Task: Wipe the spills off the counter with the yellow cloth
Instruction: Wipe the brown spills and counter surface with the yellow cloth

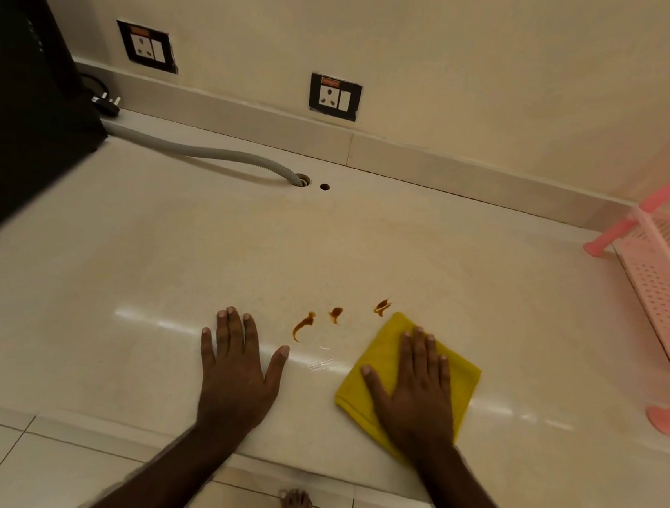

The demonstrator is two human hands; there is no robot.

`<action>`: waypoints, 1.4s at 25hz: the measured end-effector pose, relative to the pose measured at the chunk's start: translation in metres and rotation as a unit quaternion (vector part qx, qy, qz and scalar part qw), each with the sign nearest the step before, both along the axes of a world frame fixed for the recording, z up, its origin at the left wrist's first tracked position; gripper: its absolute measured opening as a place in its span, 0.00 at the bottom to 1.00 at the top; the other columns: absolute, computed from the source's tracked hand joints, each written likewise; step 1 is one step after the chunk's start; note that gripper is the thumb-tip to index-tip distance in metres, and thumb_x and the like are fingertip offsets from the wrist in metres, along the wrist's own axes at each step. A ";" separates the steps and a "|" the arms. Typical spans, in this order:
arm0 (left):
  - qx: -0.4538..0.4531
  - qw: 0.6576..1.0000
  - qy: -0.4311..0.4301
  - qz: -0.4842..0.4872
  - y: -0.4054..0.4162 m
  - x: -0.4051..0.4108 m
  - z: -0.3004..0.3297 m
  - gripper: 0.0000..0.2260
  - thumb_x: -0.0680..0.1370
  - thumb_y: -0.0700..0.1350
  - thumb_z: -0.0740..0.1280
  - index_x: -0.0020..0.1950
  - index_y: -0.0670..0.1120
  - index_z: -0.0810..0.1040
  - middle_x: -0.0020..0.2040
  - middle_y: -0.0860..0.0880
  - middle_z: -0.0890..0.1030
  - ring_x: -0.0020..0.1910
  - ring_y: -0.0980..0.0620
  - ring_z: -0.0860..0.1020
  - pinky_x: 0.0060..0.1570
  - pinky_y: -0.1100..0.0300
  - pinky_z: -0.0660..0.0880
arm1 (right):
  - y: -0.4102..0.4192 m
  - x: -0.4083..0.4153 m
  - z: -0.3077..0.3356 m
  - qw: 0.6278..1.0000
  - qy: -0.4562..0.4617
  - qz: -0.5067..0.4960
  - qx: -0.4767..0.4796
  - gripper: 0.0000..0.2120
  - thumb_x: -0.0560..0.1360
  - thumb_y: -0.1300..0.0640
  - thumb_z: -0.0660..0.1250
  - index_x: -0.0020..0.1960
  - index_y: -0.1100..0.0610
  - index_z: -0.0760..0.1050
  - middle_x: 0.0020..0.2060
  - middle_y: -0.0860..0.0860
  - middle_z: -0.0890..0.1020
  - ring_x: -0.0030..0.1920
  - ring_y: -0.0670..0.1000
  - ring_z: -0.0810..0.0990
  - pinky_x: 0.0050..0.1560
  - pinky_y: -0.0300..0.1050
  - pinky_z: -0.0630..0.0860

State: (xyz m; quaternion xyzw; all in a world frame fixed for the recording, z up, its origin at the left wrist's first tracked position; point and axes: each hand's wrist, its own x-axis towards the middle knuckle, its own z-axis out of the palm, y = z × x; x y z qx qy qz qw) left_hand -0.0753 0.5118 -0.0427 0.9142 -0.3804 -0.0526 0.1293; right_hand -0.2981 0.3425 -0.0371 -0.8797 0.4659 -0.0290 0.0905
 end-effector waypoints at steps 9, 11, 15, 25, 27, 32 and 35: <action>0.006 1.000 -0.002 0.007 -0.001 0.001 -0.005 0.43 0.79 0.71 0.38 0.84 0.41 0.48 0.85 0.39 0.50 0.85 0.42 0.45 0.83 0.39 0.45 | 0.056 0.040 -0.006 0.990 -0.013 0.142 0.005 0.47 0.79 0.21 0.44 0.87 0.49 0.39 0.87 0.49 0.41 0.86 0.51 0.37 0.86 0.59 0.42; 0.009 1.000 0.001 0.008 0.000 0.001 -0.005 0.43 0.79 0.70 0.39 0.84 0.41 0.48 0.85 0.39 0.49 0.85 0.42 0.44 0.83 0.38 0.45 | 0.057 0.033 -0.008 0.986 -0.020 0.164 0.005 0.46 0.79 0.21 0.46 0.87 0.47 0.39 0.87 0.47 0.40 0.86 0.50 0.37 0.86 0.58 0.41; 0.004 1.000 0.004 0.011 0.000 0.001 -0.002 0.42 0.79 0.70 0.40 0.84 0.41 0.48 0.85 0.39 0.49 0.85 0.43 0.44 0.83 0.38 0.46 | 0.040 -0.006 -0.015 0.988 -0.027 0.150 -0.010 0.46 0.78 0.21 0.51 0.87 0.44 0.42 0.87 0.44 0.44 0.87 0.49 0.43 0.84 0.58 0.45; -0.004 1.000 0.006 0.004 0.002 -0.002 0.002 0.42 0.79 0.70 0.40 0.83 0.41 0.51 0.85 0.38 0.51 0.85 0.41 0.46 0.83 0.38 0.46 | 0.058 0.008 -0.017 0.987 -0.033 0.159 -0.005 0.46 0.78 0.22 0.51 0.87 0.44 0.43 0.87 0.46 0.44 0.87 0.50 0.42 0.84 0.58 0.44; -0.004 1.000 0.007 0.006 0.002 -0.001 0.002 0.42 0.79 0.70 0.39 0.83 0.41 0.49 0.85 0.39 0.50 0.85 0.43 0.44 0.83 0.38 0.46 | 0.038 -0.012 -0.018 0.993 -0.032 0.110 -0.023 0.46 0.78 0.21 0.51 0.87 0.45 0.44 0.87 0.46 0.47 0.87 0.50 0.44 0.85 0.59 0.47; 0.001 0.999 0.032 0.002 0.000 0.001 0.005 0.42 0.78 0.70 0.38 0.84 0.43 0.44 0.85 0.42 0.43 0.84 0.45 0.37 0.83 0.40 0.42 | -0.038 0.018 -0.004 0.999 0.005 -0.032 -0.018 0.48 0.77 0.21 0.43 0.87 0.51 0.48 0.87 0.52 0.49 0.87 0.55 0.46 0.86 0.62 0.46; 0.007 1.000 0.024 0.002 0.001 0.000 0.007 0.42 0.78 0.70 0.38 0.84 0.43 0.44 0.85 0.41 0.43 0.84 0.45 0.38 0.83 0.40 0.43 | -0.050 0.060 0.002 1.000 0.016 -0.001 0.004 0.47 0.79 0.23 0.46 0.87 0.52 0.47 0.87 0.53 0.47 0.87 0.55 0.44 0.86 0.62 0.43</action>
